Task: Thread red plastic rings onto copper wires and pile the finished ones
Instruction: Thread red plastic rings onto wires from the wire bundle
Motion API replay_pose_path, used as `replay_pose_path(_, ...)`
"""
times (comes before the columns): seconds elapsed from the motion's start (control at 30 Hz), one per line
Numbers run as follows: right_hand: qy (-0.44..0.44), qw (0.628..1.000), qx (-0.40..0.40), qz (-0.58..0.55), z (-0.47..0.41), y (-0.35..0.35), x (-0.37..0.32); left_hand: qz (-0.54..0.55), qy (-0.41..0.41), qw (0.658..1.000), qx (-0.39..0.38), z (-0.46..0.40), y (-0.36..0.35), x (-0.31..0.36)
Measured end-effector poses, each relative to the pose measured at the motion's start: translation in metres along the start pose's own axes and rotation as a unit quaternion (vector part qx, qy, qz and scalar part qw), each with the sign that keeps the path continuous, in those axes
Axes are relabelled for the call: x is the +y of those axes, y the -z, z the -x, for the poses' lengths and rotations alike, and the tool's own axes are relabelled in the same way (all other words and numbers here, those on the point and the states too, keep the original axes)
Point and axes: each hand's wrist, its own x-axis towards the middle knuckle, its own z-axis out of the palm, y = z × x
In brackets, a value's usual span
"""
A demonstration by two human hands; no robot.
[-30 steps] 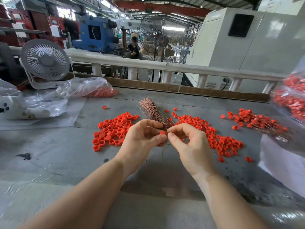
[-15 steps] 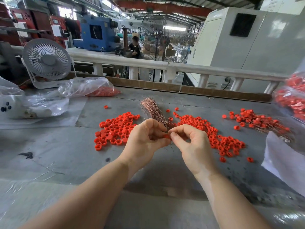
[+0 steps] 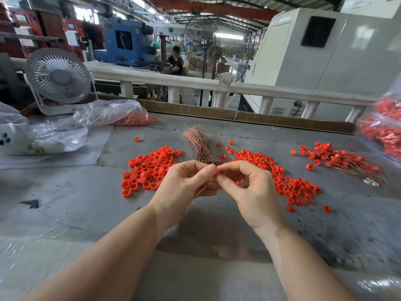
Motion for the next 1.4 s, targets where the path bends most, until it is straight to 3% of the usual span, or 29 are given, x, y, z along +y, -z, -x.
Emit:
replay_pose_path(0.37, 0.005, 1.0, 0.022, -0.018, -0.002, -0.0006, 0.0035, 0.017, 0.005, 1.0, -0.026, 0.0019, 0.001, 0.0048)
replay_pose_path(0.67, -0.005, 1.0, 0.02, -0.021, -0.002, -0.0013, 0.0043, -0.048, -0.072, 0.996, 0.027, 0.0019, -0.0019, 0.0024)
replay_pose_path(0.97, 0.001, 0.998, -0.016, -0.053, -0.0002, 0.001, -0.0004, -0.134, -0.118, 0.984, 0.025, 0.0019, 0.0, 0.0006)
replay_pose_path(1.4, 0.008, 0.998, -0.018, -0.06, 0.0017, -0.002, -0.0017, -0.15, -0.135, 0.979, 0.015, 0.0013, 0.0007, 0.0007)
